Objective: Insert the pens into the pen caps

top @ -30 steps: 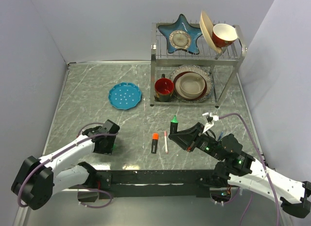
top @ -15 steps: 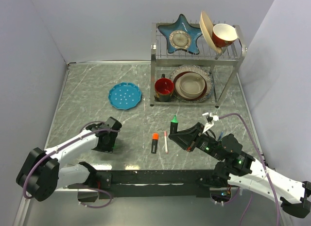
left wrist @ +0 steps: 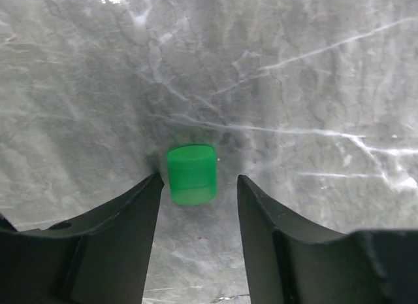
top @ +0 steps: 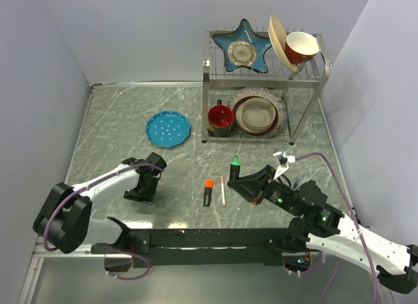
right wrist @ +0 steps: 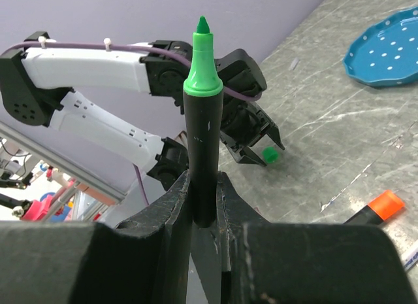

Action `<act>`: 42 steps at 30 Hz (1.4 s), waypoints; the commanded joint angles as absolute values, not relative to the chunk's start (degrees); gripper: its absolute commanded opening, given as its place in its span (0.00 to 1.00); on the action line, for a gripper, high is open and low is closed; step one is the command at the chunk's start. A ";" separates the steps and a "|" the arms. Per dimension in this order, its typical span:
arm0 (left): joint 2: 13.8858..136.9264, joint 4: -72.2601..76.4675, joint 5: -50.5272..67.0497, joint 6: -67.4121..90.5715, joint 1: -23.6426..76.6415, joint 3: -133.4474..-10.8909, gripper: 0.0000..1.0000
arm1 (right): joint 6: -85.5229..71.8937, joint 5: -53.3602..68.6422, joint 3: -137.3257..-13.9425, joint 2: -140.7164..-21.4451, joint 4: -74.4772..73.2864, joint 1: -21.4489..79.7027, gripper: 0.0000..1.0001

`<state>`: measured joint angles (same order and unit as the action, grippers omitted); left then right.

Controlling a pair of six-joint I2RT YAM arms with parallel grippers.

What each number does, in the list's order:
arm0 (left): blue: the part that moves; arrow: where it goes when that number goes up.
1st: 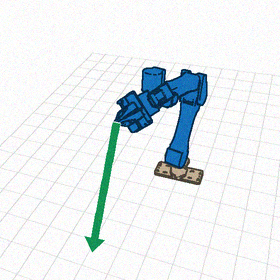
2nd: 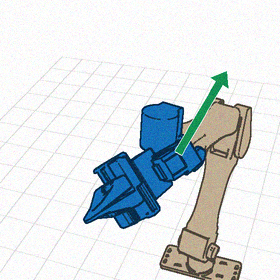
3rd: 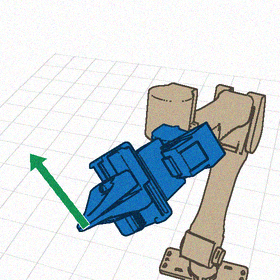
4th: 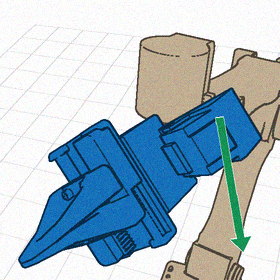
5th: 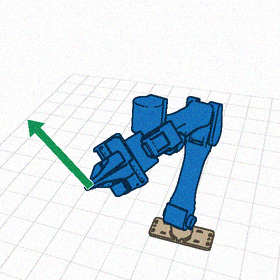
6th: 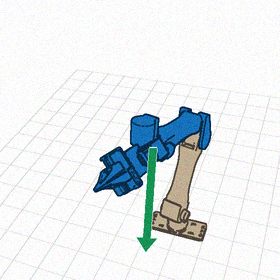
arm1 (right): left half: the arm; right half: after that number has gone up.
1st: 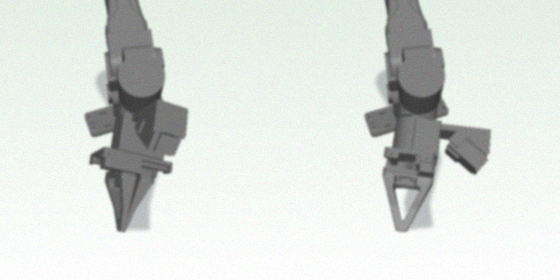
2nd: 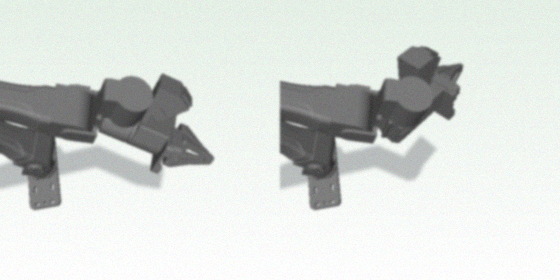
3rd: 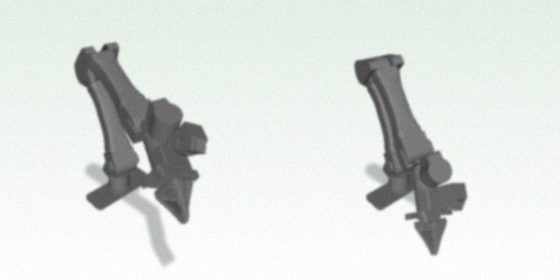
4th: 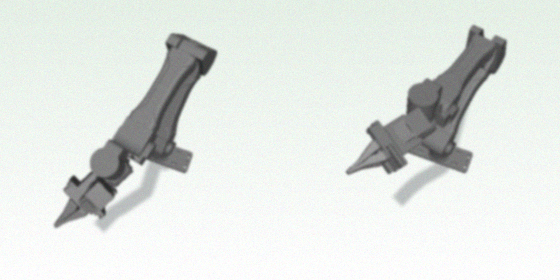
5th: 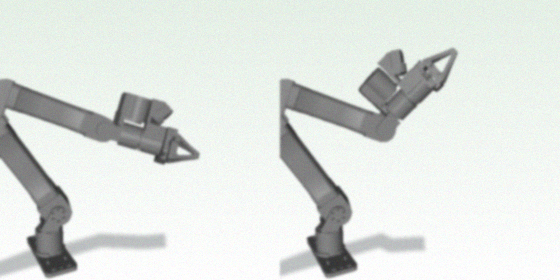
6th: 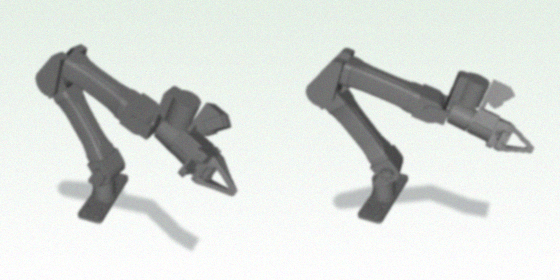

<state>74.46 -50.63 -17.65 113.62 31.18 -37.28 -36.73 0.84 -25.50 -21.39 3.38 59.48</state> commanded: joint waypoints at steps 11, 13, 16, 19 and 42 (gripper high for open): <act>85.34 -52.73 -16.08 111.62 27.95 -39.11 0.46 | -35.33 -1.32 -28.30 -19.16 2.46 59.50 0.00; 85.08 -52.65 -16.43 111.27 27.86 -39.02 0.42 | -35.25 -1.49 -28.30 -18.72 2.20 59.50 0.00; 84.20 -51.86 -16.52 111.27 27.77 -38.24 0.36 | -35.42 -1.49 -28.30 -18.54 2.11 59.50 0.00; 82.53 -50.36 -16.17 110.48 27.86 -37.44 0.23 | -35.42 -1.32 -28.48 -18.90 1.93 59.50 0.00; 56.00 -22.72 -29.53 79.29 51.58 -47.83 0.01 | -38.14 9.40 -28.65 -45.52 14.14 59.68 0.00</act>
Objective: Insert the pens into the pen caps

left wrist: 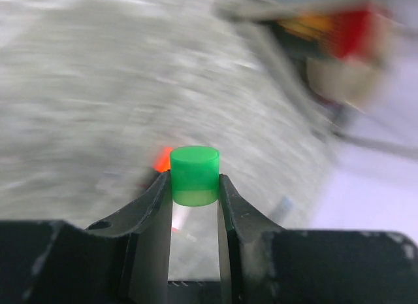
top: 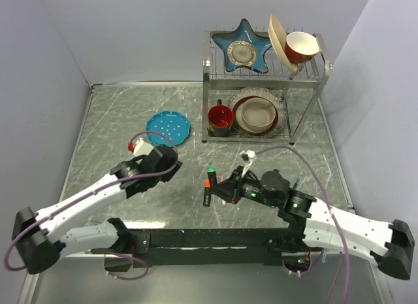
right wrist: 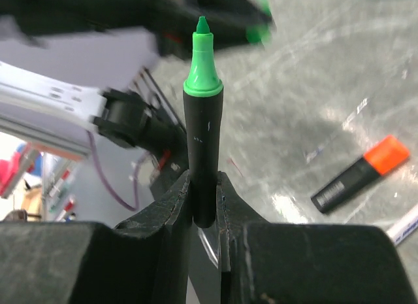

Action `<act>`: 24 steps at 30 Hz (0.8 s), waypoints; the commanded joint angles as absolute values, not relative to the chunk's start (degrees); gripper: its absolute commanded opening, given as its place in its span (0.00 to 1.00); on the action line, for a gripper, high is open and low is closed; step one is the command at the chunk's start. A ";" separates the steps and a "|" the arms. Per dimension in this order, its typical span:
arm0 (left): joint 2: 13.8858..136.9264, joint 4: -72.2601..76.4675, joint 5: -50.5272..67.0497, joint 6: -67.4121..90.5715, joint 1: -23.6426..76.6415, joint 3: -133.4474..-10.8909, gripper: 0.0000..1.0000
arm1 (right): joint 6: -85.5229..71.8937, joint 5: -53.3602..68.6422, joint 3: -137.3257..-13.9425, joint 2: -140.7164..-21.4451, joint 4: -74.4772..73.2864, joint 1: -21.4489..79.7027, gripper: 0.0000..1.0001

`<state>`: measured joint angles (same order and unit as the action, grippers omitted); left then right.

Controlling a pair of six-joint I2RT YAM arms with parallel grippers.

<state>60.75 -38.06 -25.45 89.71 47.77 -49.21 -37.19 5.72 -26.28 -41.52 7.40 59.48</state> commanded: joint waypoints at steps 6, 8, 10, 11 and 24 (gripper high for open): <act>51.94 -14.60 -28.74 72.86 56.16 -45.88 0.01 | -39.02 10.89 -28.74 -51.50 17.66 59.68 0.00; 51.77 -14.06 -28.22 72.07 57.30 -45.70 0.01 | -39.46 11.25 -29.09 -53.16 18.63 59.77 0.00; 51.59 -13.28 -27.60 71.98 58.09 -45.44 0.01 | -39.46 11.25 -29.62 -54.22 18.63 59.94 0.00; 51.50 -13.01 -27.34 71.98 58.27 -45.00 0.01 | -39.29 11.16 -30.14 -55.19 18.37 59.94 0.00; 50.62 -12.40 -28.13 69.88 61.35 -44.30 0.01 | -38.85 10.11 -32.52 -57.04 17.31 59.85 0.00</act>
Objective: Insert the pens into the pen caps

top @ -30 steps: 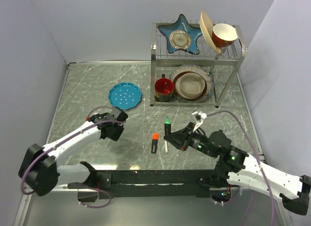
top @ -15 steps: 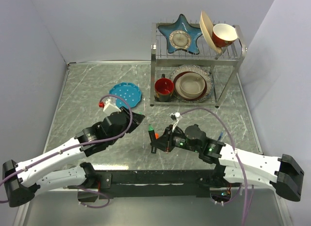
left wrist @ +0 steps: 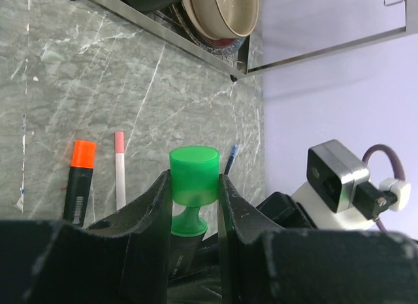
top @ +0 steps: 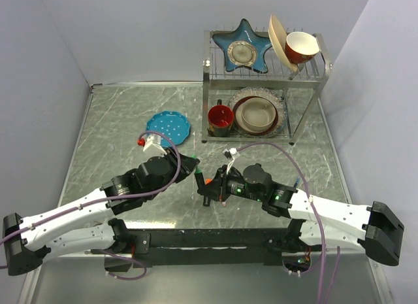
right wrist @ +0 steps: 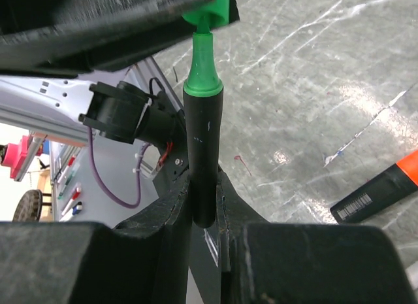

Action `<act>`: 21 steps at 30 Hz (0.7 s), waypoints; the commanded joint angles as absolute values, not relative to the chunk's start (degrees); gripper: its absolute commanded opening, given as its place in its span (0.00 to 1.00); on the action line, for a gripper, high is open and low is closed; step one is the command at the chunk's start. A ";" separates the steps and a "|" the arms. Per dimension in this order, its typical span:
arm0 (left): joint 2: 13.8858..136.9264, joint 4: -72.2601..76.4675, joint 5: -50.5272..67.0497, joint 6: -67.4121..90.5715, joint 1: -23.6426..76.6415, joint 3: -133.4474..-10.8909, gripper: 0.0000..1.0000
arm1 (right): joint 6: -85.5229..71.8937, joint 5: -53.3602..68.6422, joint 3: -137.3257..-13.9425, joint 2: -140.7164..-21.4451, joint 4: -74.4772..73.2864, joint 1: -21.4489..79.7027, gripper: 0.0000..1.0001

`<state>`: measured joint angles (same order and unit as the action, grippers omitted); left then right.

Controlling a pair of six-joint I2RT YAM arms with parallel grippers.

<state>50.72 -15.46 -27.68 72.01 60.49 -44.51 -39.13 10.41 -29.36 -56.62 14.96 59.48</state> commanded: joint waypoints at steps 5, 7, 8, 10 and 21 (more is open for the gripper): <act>51.59 -14.94 -28.83 69.87 62.84 -45.26 0.01 | -38.32 8.62 -33.75 -56.78 15.83 59.94 0.00; 51.68 -15.64 -28.65 69.00 63.63 -45.18 0.01 | -37.97 6.52 -34.54 -56.34 14.77 59.94 0.00; 51.77 -15.91 -28.48 68.56 63.89 -45.35 0.01 | -37.53 5.81 -34.71 -56.08 13.81 59.94 0.00; 52.21 -17.65 -28.83 67.77 64.86 -45.70 0.01 | -37.00 3.53 -35.41 -55.64 13.10 59.94 0.00; 53.70 -18.55 -27.86 60.65 68.91 -47.37 0.01 | -32.17 -0.18 -38.06 -55.28 10.98 59.85 0.00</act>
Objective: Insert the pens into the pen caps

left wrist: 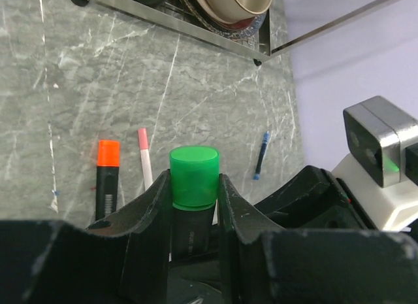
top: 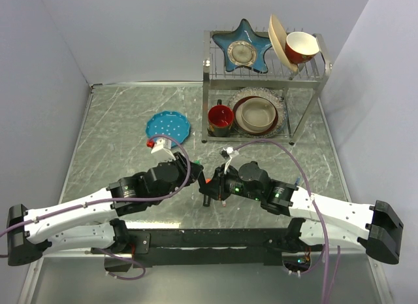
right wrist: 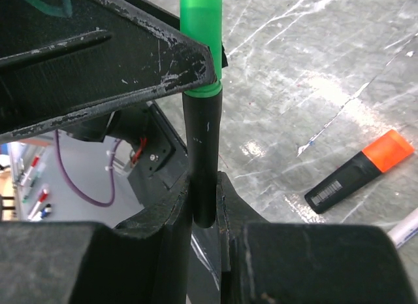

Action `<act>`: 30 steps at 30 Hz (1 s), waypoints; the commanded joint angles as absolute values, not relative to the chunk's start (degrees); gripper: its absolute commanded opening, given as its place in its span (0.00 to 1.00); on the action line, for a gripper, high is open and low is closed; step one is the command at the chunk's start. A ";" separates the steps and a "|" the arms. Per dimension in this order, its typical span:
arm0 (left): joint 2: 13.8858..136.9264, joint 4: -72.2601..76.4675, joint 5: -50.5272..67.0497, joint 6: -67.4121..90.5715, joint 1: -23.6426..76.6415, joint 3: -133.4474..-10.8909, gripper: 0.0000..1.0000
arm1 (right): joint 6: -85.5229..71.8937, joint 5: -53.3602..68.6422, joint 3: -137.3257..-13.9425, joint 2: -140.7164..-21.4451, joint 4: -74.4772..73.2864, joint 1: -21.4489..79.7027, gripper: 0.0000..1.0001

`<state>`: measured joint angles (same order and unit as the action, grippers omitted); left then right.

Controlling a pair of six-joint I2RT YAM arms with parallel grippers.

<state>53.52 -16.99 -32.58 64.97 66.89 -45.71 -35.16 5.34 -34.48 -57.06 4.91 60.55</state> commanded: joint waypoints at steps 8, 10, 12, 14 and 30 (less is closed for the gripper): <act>49.32 -14.68 -23.47 57.13 68.91 -46.06 0.39 | -30.50 6.68 -34.63 -53.97 16.34 59.94 0.00; 47.99 -13.80 -23.29 57.21 68.91 -45.62 0.48 | -30.41 7.99 -34.02 -53.18 16.87 59.94 0.00; 45.89 -13.36 -23.47 57.13 68.82 -45.53 0.58 | -30.24 8.70 -33.84 -52.39 16.96 59.94 0.00; 43.43 -12.75 -23.38 56.08 68.91 -45.00 0.64 | -30.23 9.40 -33.58 -51.86 17.40 59.85 0.00; 28.57 1.74 -16.09 41.05 68.82 -40.34 0.79 | -33.83 25.57 -31.73 -46.41 24.26 60.12 0.00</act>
<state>28.99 -4.95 -20.69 47.16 68.66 -39.42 -32.58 20.10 -31.64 -47.66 19.18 60.12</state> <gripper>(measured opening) 0.792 0.218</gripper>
